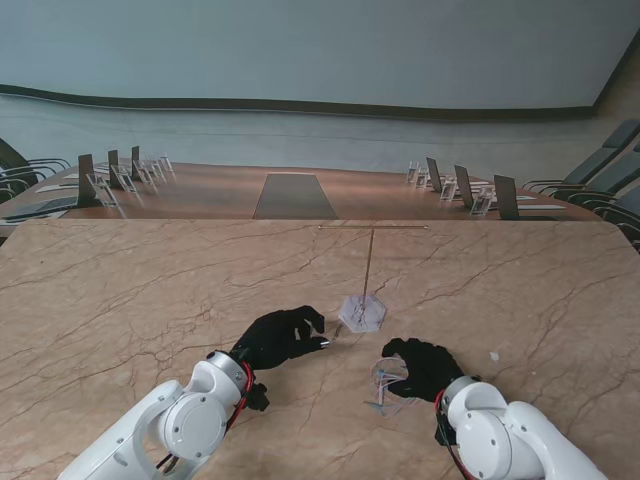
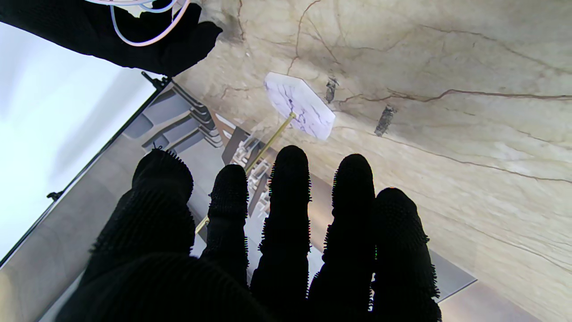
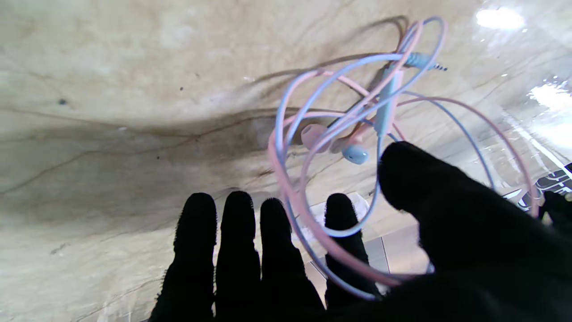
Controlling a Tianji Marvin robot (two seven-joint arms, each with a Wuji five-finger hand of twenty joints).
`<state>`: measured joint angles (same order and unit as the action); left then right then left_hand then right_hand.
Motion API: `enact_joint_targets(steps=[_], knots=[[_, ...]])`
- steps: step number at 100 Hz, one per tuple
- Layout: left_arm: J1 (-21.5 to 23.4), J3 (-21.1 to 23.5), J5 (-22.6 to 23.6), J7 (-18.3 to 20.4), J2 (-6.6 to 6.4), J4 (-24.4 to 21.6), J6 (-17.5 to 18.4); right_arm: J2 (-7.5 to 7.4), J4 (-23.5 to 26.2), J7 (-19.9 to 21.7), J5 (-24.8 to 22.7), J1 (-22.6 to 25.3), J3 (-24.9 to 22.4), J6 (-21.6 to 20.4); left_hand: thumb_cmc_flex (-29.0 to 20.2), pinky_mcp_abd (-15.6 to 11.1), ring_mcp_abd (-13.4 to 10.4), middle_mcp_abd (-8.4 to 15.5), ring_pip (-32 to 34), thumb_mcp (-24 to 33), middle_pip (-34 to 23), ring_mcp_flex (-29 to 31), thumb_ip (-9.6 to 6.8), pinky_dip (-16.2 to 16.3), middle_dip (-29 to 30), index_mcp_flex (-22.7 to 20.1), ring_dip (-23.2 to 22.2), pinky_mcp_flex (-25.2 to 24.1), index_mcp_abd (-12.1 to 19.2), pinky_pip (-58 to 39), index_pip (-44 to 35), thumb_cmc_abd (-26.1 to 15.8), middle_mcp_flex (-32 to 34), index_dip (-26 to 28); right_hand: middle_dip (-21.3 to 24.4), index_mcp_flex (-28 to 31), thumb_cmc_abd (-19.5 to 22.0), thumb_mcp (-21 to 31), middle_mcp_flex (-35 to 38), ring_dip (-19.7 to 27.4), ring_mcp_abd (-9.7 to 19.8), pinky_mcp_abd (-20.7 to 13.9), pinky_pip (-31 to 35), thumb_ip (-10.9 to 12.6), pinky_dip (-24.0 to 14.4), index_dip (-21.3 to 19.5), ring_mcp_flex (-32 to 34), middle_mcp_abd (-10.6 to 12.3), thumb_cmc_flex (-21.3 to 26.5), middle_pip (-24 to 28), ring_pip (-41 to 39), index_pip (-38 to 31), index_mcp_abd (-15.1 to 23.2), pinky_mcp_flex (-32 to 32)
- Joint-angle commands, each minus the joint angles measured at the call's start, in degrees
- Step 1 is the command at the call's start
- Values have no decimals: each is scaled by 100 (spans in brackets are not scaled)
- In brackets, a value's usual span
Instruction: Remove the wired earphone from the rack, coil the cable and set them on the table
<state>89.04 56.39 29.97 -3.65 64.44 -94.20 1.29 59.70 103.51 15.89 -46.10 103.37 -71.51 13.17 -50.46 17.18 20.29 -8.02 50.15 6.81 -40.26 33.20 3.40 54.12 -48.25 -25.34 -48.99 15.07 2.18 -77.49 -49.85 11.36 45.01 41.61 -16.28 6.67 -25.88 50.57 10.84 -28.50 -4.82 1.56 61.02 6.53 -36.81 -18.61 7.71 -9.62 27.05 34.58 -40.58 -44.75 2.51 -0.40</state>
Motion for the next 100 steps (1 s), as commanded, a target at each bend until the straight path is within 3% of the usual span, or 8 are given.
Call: enact_joint_targets(steps=[1, 9, 16, 21, 25, 36, 65, 100], knots=[[63, 7, 5, -7, 26, -6, -16, 4, 7, -3, -35, 34, -15, -54, -107, -28, 9, 49, 32, -105, 68, 36, -76, -17, 66, -140, 32, -30, -18, -36, 129, -201, 19, -62, 236, -184, 250, -115, -93, 233, 243, -226, -453, -68, 104, 433, -130, 211, -210, -651, 609, 514, -133, -168], [59, 6, 8, -5, 26, -1, -14, 9, -17, -21, -29, 19, -40, -86, -96, -31, 5, 56, 30, -110, 72, 34, -75, -19, 68, -142, 33, -33, -15, -35, 143, -210, 12, -71, 463, -194, 268, -231, -83, 567, 455, -318, -1043, -104, 192, 805, -70, 346, -250, -1345, 1486, 1254, -264, -209], [58, 3, -1, 1, 26, 0, -14, 8, -32, -16, -25, 1, -52, -86, -104, -32, 5, 53, 28, -108, 71, 32, -77, -20, 67, -140, 34, -32, -12, -35, 153, -208, 12, -75, 701, -168, 327, -461, -97, 859, 618, -399, -1539, -209, 252, 1078, -62, 367, -304, -1991, 2291, 2516, -425, -263], [57, 1, -2, 5, 24, 0, -15, 3, -44, 11, -44, -21, -56, -61, -100, -32, -5, 67, 29, -110, 69, 37, -76, -20, 67, -142, 34, -30, -16, -36, 161, -213, 16, -81, 807, 102, 339, -605, -127, 917, 648, -404, -1786, -293, 212, -171, -79, 327, -300, -2311, 2577, 4191, -543, -246], [55, 0, 2, 8, 24, 3, -17, -7, -48, 81, -50, -38, -70, -45, -100, -35, -3, 63, 28, -109, 69, 37, -78, -21, 68, -143, 35, -28, -13, -37, 167, -216, 18, -84, 953, 153, 371, -751, -152, 1009, 698, -442, -1937, -360, 255, -331, -105, 319, -300, -2605, 2801, 4623, -590, -266], [52, 1, 4, 4, 25, 5, -25, 16, -170, -68, -67, -89, -76, -71, -103, -36, -1, 57, 26, -110, 71, 32, -77, -22, 69, -140, 35, -36, -21, -34, 180, -213, 13, -89, 1015, 183, 279, -994, -159, 987, 711, -469, -2112, -624, 254, -87, -119, 331, -334, -2758, 2923, 4721, -570, -208], [9, -14, 32, -15, 30, 43, -52, 47, -421, -301, -100, -217, -251, -321, -106, -40, 3, 62, 27, -113, 69, 33, -76, -23, 69, -141, 34, -33, -9, -37, 198, -206, 17, -97, 867, 229, 5, -1446, -264, 1074, 871, -806, -2911, -979, 373, 639, -192, 438, -670, -3209, 3401, 4742, -449, -247], [-71, -65, 58, -12, 33, 114, -88, 52, -553, -364, -72, -247, -491, -640, -116, -32, 8, 59, 25, -105, 70, 36, -76, -27, 71, -141, 35, -37, -16, -34, 212, -201, 10, -109, 567, 237, -161, -1425, -308, 1082, 870, -1013, -3282, -992, 460, 721, -221, 453, -529, -3332, 3496, 4660, -416, -235]])
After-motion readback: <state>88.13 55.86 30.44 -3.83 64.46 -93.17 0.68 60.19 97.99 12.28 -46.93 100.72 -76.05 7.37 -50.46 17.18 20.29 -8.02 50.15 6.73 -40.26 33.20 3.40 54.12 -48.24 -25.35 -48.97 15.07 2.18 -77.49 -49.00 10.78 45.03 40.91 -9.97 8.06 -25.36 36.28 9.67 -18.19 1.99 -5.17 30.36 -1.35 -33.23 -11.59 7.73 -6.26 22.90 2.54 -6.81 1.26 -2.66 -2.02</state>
